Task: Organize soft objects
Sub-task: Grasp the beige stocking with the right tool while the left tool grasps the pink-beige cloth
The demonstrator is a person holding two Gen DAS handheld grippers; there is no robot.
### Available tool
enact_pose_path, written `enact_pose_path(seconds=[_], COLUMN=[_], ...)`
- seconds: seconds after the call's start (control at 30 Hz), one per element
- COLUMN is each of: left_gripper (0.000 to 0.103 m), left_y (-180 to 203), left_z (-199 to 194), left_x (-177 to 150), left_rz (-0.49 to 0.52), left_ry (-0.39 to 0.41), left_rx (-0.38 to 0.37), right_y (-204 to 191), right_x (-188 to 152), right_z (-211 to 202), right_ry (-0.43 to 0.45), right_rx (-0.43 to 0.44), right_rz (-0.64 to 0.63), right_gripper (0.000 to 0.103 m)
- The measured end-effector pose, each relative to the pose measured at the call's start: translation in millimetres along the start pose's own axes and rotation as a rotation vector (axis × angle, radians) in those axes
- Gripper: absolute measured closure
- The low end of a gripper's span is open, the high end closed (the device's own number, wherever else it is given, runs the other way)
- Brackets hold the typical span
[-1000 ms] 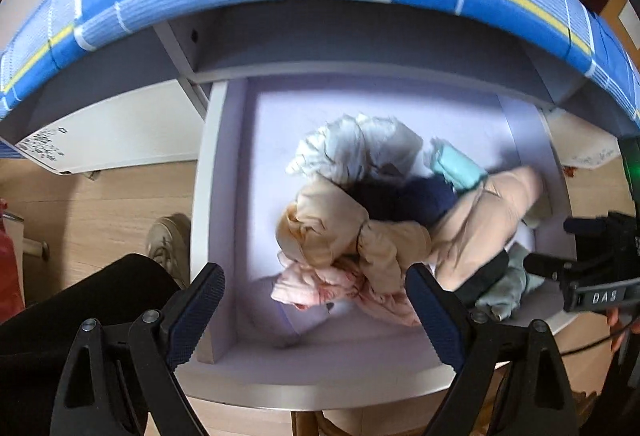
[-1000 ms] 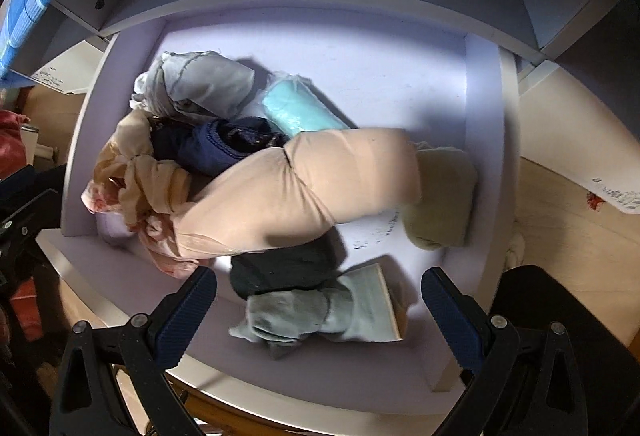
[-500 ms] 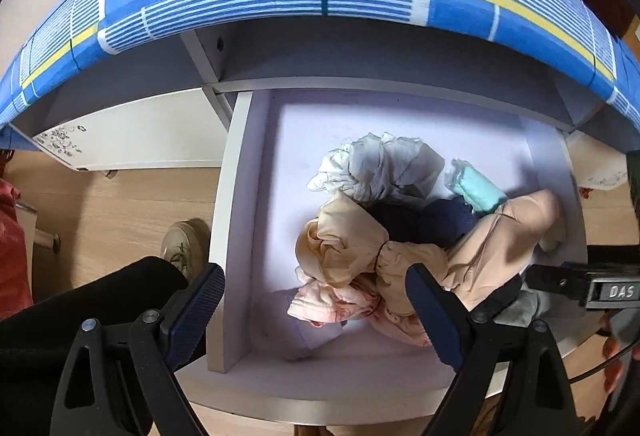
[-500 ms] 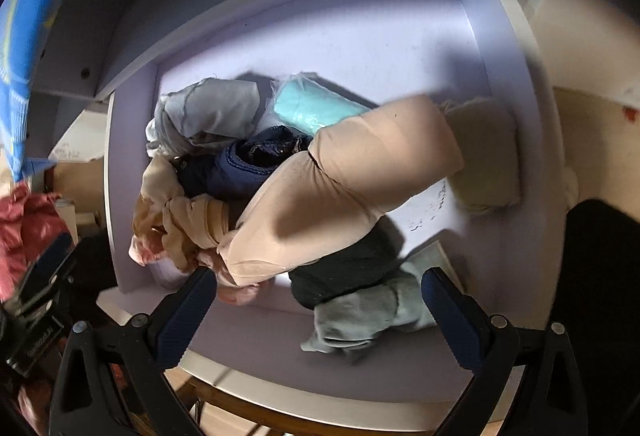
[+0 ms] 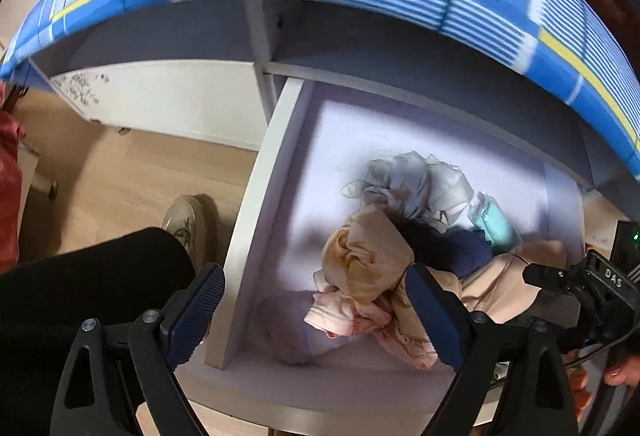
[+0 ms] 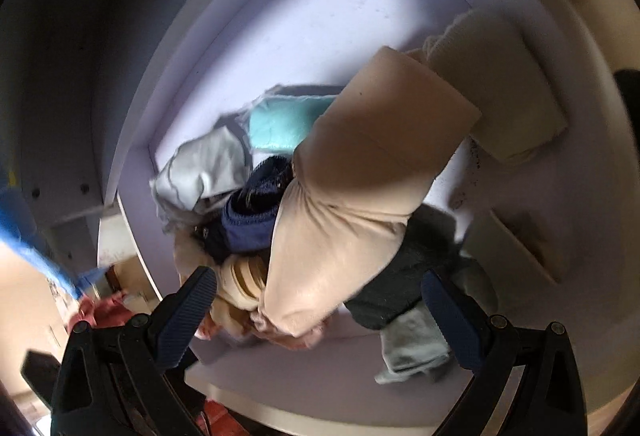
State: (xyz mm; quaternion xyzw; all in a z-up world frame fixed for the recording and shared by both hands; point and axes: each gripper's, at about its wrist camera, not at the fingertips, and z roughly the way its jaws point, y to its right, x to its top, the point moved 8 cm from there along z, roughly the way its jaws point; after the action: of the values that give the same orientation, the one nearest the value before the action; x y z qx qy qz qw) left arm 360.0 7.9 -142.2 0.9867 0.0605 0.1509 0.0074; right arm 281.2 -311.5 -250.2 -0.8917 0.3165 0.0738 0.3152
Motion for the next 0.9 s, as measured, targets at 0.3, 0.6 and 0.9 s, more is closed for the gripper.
enact_pose_path(seconds=[0.3,0.6,0.9], left_gripper=[0.01,0.01,0.01], left_y=[-0.1,7.8,44.9], left_z=[4.5,15.9,35.1], left_x=[-4.2,-10.1,-20.8], left_rz=[0.003,-0.002,-0.052], left_ry=[-0.016,-0.061,-0.178], left_rx=[-0.001,-0.039,-0.229], right_y=[-0.1,-6.2,-21.2], right_x=[11.8,19.2,11.6], right_z=[23.7,10.6,-21.6], right_ry=[0.006,0.045,0.094], right_rx=[-0.026,-0.037,-0.328], right_rz=[-0.023,-0.083,-0.376], right_gripper=[0.033,0.044,0.045])
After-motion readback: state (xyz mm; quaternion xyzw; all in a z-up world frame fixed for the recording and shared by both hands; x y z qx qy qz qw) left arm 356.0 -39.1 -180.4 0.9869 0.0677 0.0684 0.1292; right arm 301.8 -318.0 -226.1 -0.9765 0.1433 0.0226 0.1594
